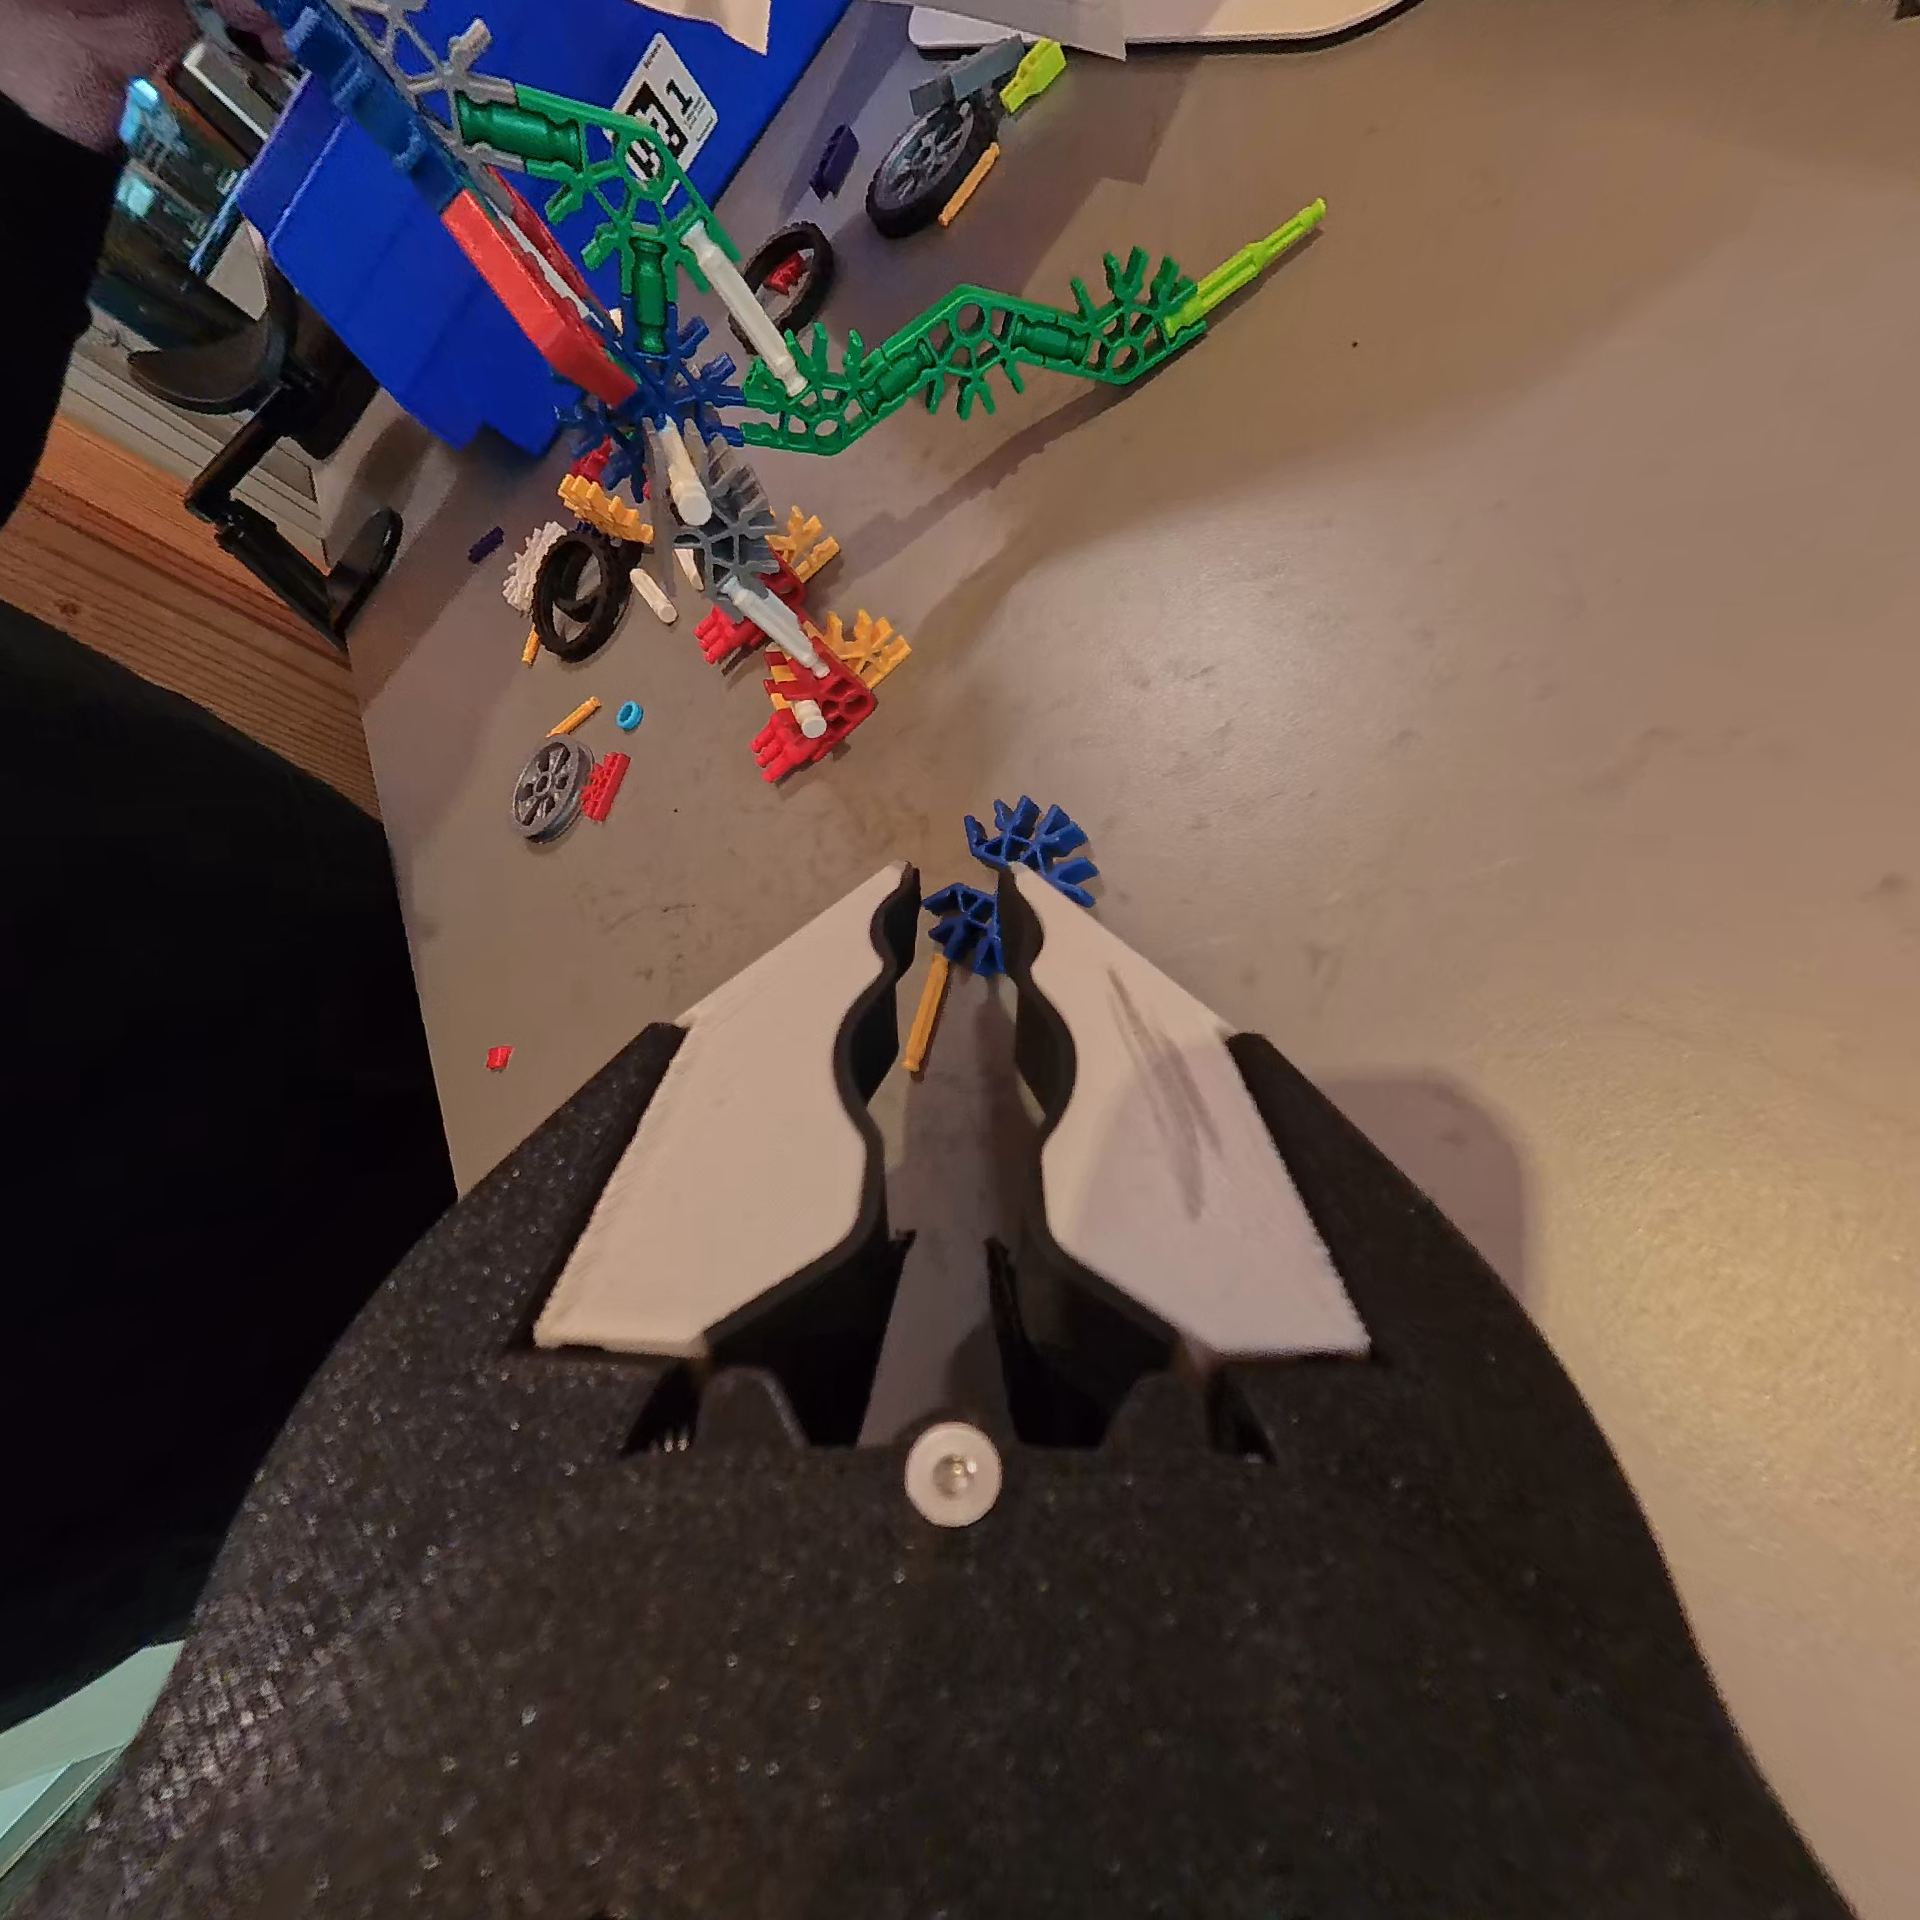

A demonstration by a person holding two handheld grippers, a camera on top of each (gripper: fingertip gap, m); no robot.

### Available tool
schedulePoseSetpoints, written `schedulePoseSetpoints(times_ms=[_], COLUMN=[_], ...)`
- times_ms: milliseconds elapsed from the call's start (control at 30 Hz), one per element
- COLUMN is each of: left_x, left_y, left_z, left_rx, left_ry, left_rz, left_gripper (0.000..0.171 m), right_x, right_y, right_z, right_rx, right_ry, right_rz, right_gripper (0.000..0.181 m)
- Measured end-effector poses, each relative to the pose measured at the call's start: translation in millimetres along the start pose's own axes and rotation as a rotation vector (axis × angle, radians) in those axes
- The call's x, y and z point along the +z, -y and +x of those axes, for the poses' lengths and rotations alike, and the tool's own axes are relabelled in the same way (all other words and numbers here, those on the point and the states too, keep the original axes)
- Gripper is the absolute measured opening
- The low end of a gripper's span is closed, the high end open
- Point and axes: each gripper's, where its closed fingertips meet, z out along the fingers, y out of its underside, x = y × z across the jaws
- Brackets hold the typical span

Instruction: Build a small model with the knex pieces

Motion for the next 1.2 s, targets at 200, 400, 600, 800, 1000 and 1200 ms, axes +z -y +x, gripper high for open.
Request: schedulePoseSetpoints(times_ms=[200,400,600,800,1000,1200], left_x=[-23.7,-34.7,-22.3,5.4,32.9,52.2], left_y=[20.5,39.7,35.5,-0.9,-33.4,-55.0], left_z=[44.9,97.7,172.0,224.2,237.6,246.4], left_rx=[0.032,0.094,0.120,0.107,0.112,0.188], left_ry=[-0.051,-0.125,-0.263,-0.338,-0.314,-0.257], left_rz=[0.053,0.096,0.078,-0.006,-0.075,-0.125], left_gripper=[0.021,0.021,0.021,0.021,0.021,0.022], right_x=[-0.4,-0.8,-1.7,-3.1,-3.8,-4.2], right_y=[-0.1,-0.4,0.0,0.9,0.8,0.5], right_z=[-1.7,-3.9,-5.6,-7.6,-9.6,-11.0], right_rx=[-0.010,-0.018,-0.028,-0.041,-0.050,-0.055], right_ry=[0.007,0.019,0.027,0.032,0.041,0.049], right_rz=[0.002,0.002,0.009,0.021,0.025,0.025], right_gripper=[0.015,0.015,0.016,0.017,0.017,0.017])
